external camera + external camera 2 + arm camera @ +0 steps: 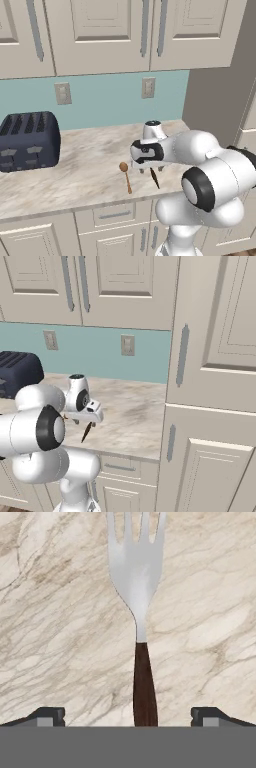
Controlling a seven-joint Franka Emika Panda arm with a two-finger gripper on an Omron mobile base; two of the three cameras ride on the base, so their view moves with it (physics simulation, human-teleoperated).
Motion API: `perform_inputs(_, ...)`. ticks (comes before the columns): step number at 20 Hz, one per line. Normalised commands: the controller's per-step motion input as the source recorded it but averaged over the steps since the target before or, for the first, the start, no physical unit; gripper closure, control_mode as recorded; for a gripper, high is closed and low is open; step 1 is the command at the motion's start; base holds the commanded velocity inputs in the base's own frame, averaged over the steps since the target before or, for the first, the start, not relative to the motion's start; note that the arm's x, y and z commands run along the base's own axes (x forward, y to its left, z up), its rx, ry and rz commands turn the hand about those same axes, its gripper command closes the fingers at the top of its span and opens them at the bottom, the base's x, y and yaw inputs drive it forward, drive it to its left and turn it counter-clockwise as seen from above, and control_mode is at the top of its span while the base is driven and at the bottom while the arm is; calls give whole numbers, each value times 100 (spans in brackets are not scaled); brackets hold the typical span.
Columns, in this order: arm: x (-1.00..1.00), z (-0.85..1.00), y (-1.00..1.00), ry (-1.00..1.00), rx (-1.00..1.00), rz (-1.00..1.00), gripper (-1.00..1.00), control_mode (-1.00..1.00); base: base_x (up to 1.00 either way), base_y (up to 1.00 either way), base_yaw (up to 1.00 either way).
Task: Take the fork and place it on the left side of the plate. Then take the spoon and place it on the right side of the plate. Make sure they're directly next to the plate.
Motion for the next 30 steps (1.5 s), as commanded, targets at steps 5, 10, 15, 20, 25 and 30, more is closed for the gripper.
perform_inputs(5, 0, -11, -5, -3, 0, 0, -100, -100, 0, 0, 0)
perform_inputs(10, 0, -14, -7, -2, 0, 1, -100, -100, 0, 0, 0)
perform_inputs(15, 2, -23, 0, 0, 0, 1, -100, -100, 0, 0, 0)
perform_inputs(20, 14, -26, 0, 0, 0, 1, 100, -100, 0, 0, 0)
perform_inputs(25, 9, -19, 0, 0, 0, 1, 100, -100, 0, 0, 0)
perform_inputs(30, -1, -5, 0, -5, 0, 1, 100, -100, 0, 0, 0)
